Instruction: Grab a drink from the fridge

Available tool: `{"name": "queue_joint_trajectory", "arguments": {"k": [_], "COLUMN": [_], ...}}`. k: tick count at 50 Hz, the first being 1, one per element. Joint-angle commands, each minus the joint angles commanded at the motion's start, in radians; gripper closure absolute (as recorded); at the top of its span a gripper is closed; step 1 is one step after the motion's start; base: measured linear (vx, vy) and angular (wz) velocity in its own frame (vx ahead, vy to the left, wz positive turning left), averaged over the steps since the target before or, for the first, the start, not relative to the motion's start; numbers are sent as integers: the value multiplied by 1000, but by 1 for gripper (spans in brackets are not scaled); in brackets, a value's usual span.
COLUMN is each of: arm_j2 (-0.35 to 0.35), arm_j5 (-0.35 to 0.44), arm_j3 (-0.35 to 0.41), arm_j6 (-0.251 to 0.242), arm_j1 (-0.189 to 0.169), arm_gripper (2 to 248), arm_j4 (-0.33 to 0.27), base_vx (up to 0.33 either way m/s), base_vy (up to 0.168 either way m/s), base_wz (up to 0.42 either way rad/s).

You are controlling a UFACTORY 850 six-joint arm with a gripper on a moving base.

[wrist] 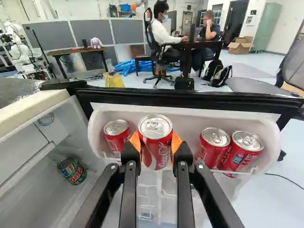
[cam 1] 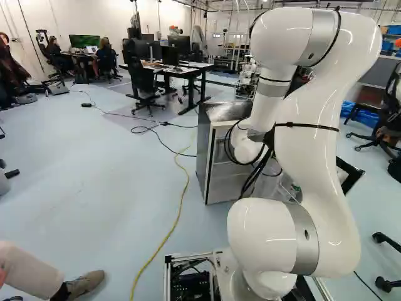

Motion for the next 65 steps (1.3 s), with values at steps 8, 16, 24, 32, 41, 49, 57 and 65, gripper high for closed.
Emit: {"name": "queue_joint_trajectory", "arguments": {"k": [8,16,24,32,41,49,57,65], "arm_j2": [15,32,49,66,85,102,119,137], "arm_j5": [0,0,0,0,0,-5,-15,-27], "arm_j3": [24,50,76,102,131,156,181,206], "arm_j6": [0,0,0,0,0,0,0,0], "arm_j1": [11,24,36,50,65,78,93,106], "arm_gripper": [168,168,168,168,168,168,168,168], "arm_j4": [-10,-20,-38,-58,-82,-109,-140,-173], "base_vx": [0,0,0,0,0,0,0,0], "base_vy": [0,0,0,0,0,0,0,0], "base_wz": [0,0,0,0,0,0,0,0]}}
